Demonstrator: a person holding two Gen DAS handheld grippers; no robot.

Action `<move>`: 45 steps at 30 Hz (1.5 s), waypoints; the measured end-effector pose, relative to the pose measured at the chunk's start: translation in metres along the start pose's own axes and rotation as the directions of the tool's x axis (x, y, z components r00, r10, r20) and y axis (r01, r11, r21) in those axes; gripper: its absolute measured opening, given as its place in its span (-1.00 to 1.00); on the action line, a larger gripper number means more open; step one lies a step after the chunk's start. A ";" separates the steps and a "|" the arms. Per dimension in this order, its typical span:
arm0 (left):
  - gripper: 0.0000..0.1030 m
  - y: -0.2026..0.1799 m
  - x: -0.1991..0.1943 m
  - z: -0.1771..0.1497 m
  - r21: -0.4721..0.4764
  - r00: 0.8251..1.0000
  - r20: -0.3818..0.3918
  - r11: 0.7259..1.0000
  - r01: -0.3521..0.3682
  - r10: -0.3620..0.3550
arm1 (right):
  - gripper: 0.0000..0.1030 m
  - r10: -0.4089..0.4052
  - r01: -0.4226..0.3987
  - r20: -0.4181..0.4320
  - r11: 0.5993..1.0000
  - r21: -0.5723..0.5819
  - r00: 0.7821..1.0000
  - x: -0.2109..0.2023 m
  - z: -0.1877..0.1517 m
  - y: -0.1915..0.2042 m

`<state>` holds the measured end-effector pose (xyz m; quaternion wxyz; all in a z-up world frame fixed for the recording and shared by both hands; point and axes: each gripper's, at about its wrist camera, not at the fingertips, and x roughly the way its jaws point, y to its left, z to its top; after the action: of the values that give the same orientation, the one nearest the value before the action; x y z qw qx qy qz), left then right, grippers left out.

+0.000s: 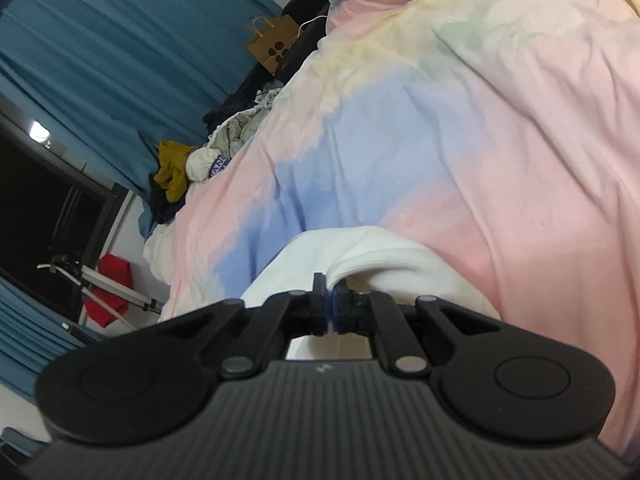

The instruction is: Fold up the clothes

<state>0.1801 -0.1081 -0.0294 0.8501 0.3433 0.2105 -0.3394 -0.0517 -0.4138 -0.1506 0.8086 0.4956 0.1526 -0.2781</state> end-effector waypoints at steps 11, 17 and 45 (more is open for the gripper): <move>0.31 -0.090 0.107 0.015 0.645 0.977 -0.190 0.737 0.201 -0.100 | -0.90 0.035 -0.035 -0.001 0.998 0.043 0.999 0.023 0.002 -0.003; -0.50 -0.068 0.119 0.022 0.481 0.995 -0.094 0.873 0.080 -0.039 | -0.90 0.067 -0.067 0.005 0.997 0.039 0.998 0.015 -0.001 0.001; 0.45 0.092 0.133 0.073 -0.660 1.000 -0.005 0.751 -0.012 0.012 | -0.90 0.044 -0.038 0.028 0.983 -0.177 0.999 0.051 -0.011 0.027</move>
<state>0.3460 -0.1699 -0.0180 0.9186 0.0226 0.3148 -0.2376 0.0053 -0.4099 -0.1630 0.8572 0.4205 0.1535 -0.2548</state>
